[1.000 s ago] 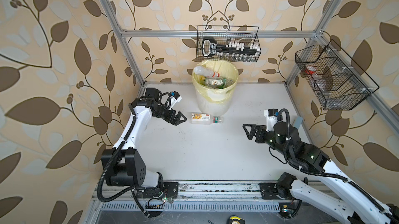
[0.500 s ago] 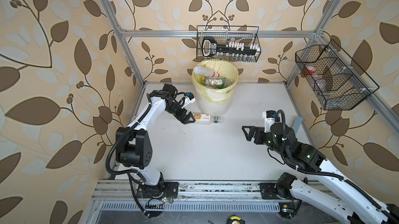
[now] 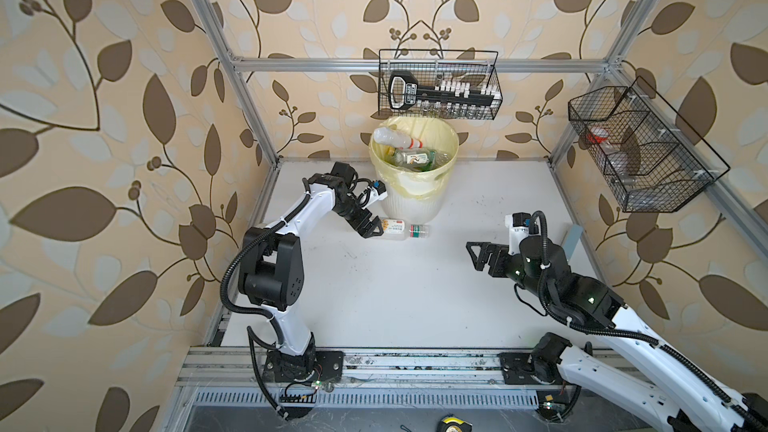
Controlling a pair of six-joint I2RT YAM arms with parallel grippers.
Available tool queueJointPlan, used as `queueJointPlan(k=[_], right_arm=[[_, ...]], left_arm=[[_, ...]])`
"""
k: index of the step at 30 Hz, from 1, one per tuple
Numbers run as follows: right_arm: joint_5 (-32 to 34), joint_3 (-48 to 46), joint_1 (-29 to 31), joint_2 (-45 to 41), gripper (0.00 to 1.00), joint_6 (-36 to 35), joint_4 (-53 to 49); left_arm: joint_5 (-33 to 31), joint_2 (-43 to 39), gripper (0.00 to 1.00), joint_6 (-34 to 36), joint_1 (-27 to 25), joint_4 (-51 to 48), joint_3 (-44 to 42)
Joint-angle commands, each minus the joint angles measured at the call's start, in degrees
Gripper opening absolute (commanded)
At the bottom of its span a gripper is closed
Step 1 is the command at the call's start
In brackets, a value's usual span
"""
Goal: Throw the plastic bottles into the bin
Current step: 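Reach the left gripper down onto the peacock-label bottle beside the bin, then close the left gripper on the peacock-label bottle and lift it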
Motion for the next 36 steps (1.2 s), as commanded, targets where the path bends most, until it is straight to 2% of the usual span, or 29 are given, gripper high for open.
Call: queueJointPlan(k=[1, 9, 23, 36], right_arm=[[1.5, -1.2, -0.4, -0.6, 1.00, -0.3, 0.6], [2.0, -2.3, -1.4, -2.1, 1.00, -0.1, 0.9], [2.1, -3.3, -2.0, 0.3, 1.00, -0.4, 3.5], [2.0, -3.4, -2.9, 3.2, 1.00, -0.8, 6.2]], left_arm=[[-1.3, -0.4, 0.99, 2.2, -0.7, 3.1, -1.3], [-2.5, 1.3, 0.99, 3.7, -2.0, 4.8, -2.0], [-5.9, 3.8, 0.99, 5.1, -4.2, 11.5, -5.4], [-4.7, 4.8, 0.99, 4.4, -4.3, 15.8, -6.1]])
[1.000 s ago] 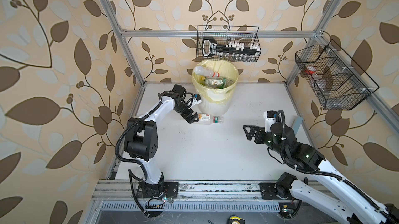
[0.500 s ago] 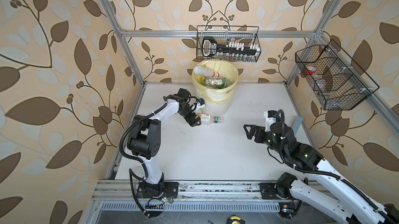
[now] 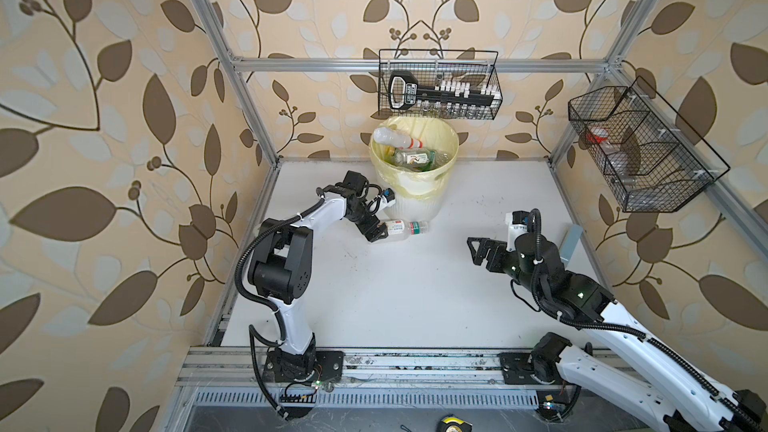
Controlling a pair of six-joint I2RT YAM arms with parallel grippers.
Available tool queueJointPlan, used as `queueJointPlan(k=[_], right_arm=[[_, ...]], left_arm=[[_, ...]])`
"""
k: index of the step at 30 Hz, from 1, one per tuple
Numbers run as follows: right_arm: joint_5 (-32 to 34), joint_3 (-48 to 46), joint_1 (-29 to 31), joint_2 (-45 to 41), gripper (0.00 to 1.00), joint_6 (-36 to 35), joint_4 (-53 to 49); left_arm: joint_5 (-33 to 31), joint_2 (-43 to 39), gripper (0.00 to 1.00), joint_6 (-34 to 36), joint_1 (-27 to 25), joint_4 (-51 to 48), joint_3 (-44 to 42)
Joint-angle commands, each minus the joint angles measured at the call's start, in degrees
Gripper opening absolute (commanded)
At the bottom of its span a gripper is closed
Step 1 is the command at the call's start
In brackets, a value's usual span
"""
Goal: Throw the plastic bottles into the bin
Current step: 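Close the left gripper on the peacock-label bottle and lift it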
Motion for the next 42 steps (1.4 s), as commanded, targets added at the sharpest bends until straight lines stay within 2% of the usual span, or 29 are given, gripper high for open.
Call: queueJointPlan(k=[1, 5, 14, 19, 21, 23, 26, 30, 35, 42], right_arm=[[0.2, -0.8, -0.3, 1.1, 1.00, -0.5, 1.9], [0.1, -1.0, -0.3, 2.4, 1.00, -0.4, 2.7], [-0.8, -1.0, -0.4, 3.6, 1.00, -0.1, 4.4], [-0.9, -1.0, -0.4, 3.1, 1.00, 0.1, 4.4], [-1.1, -1.0, -0.4, 2.8, 1.00, 0.3, 4.2], [-1.2, -1.2, -0.4, 2.3, 1.00, 0.5, 4.0], [-1.3, -1.4, -0.4, 1.6, 1.00, 0.5, 3.3], [-1.5, -1.9, -0.4, -0.1, 1.00, 1.4, 2.2], [-2.1, -3.6, -0.4, -2.7, 1.00, 2.7, 1.9], [-3.5, -4.1, -0.2, -4.0, 1.00, 4.2, 0.5]], left_arm=[[1.5, 1.1, 0.99, 1.8, -0.6, 0.4, -0.2], [3.0, 1.1, 0.99, 0.3, -0.8, 0.0, -2.0], [4.0, -0.4, 0.99, 1.6, -1.9, 0.2, -8.0], [5.4, -1.8, 0.87, 0.8, -1.9, -0.9, -8.0], [5.7, -2.7, 0.85, 0.3, -1.9, -0.9, -8.1], [6.0, -3.6, 0.77, 0.1, -2.0, -1.1, -8.4], [6.5, -4.9, 0.60, -0.3, -2.0, -1.9, -8.8], [7.6, -7.1, 0.48, -0.4, -2.1, -3.7, -9.4], [8.5, -12.6, 0.43, -0.7, -2.4, -6.7, -11.2], [9.4, -23.7, 0.43, -3.3, -2.4, -11.1, -10.2]])
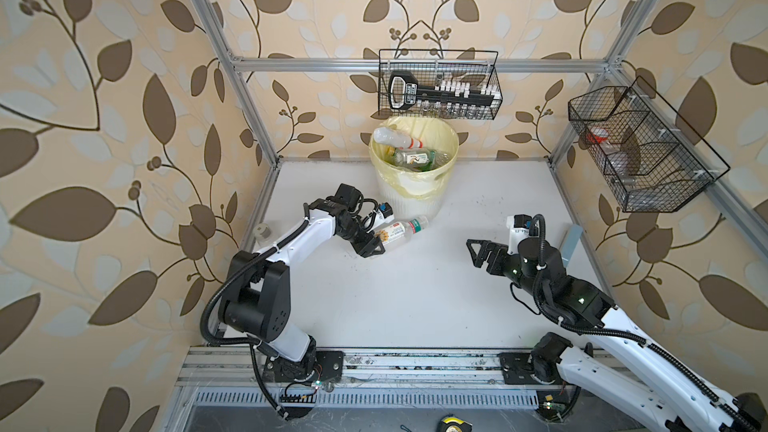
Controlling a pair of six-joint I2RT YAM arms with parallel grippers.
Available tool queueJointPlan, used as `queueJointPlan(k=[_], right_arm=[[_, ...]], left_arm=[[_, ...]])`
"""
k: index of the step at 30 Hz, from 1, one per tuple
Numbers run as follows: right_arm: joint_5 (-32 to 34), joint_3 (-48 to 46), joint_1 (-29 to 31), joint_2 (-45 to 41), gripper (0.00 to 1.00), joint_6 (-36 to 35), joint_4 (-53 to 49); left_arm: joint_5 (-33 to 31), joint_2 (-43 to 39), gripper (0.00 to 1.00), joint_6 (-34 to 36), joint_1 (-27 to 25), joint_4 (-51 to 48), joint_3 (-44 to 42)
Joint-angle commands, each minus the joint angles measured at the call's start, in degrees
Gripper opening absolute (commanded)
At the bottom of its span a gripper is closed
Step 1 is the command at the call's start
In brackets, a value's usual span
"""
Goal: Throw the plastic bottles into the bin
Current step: 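Close the left gripper on the peacock-label bottle and lift it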
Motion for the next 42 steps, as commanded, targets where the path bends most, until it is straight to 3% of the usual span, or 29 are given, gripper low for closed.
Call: queueJointPlan(k=[1, 22, 42], right_arm=[[-0.9, -1.0, 0.0, -0.9, 1.00, 1.6, -2.2], [0.6, -4.8, 0.0, -6.2, 1.00, 6.5, -9.3], [2.1, -4.5, -0.1, -5.8, 1.00, 7.9, -7.8]], left_arm=[[3.0, -7.7, 0.43, -1.1, -0.5, -3.4, 1.4], [-1.2, -23.4, 0.40, -6.0, -0.5, -8.7, -0.7], [-6.8, -24.4, 0.36, -16.3, -0.4, -12.8, 13.8]])
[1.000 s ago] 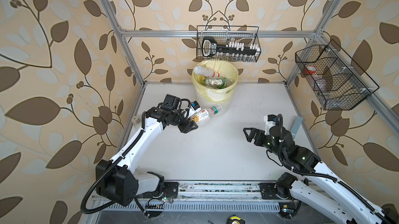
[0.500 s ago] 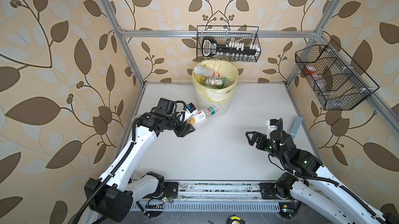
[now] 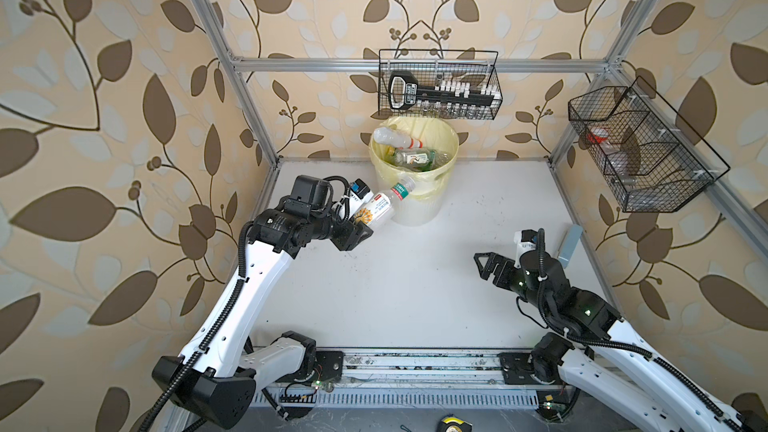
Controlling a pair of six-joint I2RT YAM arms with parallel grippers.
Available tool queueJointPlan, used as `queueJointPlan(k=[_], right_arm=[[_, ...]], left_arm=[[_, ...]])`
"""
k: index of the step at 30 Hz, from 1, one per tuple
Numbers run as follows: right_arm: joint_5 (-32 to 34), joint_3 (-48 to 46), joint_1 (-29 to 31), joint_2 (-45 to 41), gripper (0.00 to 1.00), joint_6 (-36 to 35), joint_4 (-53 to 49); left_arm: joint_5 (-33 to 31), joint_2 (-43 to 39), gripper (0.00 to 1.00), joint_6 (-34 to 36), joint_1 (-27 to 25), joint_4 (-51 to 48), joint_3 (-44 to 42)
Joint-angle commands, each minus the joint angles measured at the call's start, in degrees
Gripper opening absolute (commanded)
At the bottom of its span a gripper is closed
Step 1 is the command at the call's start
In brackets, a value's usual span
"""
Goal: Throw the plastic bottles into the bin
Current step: 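Close the left gripper on the peacock-label bottle and lift it, then carry the peacock-label bottle over the bin and open the left gripper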
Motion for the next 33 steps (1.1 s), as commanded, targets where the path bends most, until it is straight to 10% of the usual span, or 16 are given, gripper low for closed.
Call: queueJointPlan(k=[1, 14, 21, 24, 26, 33], right_arm=[[1.3, -0.1, -0.2, 0.0, 1.00, 1.0, 0.3], [1.8, -0.4, -0.2, -0.5, 1.00, 0.9, 0.0], [2.3, -0.5, -0.3, -0.3, 1.00, 0.8, 0.3], [2.3, -0.8, -0.3, 0.0, 1.00, 0.7, 0.7], [2.1, -0.8, -0.4, 0.3, 1.00, 0.7, 0.9], [2.0, -0.1, -0.6, -0.6, 1.00, 0.5, -0.6]], left_arm=[[-2.4, -1.6, 0.36, -2.6, -0.4, -0.6, 3.6], [-2.3, -1.1, 0.37, -6.1, -0.4, 0.7, 6.6], [0.0, 14.8, 0.36, -13.8, -0.5, 0.5, 26.6], [2.2, 28.3, 0.56, -18.8, -0.6, -1.8, 42.1], [3.3, 38.5, 0.99, -19.7, -0.7, -6.8, 55.9], [0.4, 44.7, 0.99, -16.5, -0.7, -12.6, 71.0]])
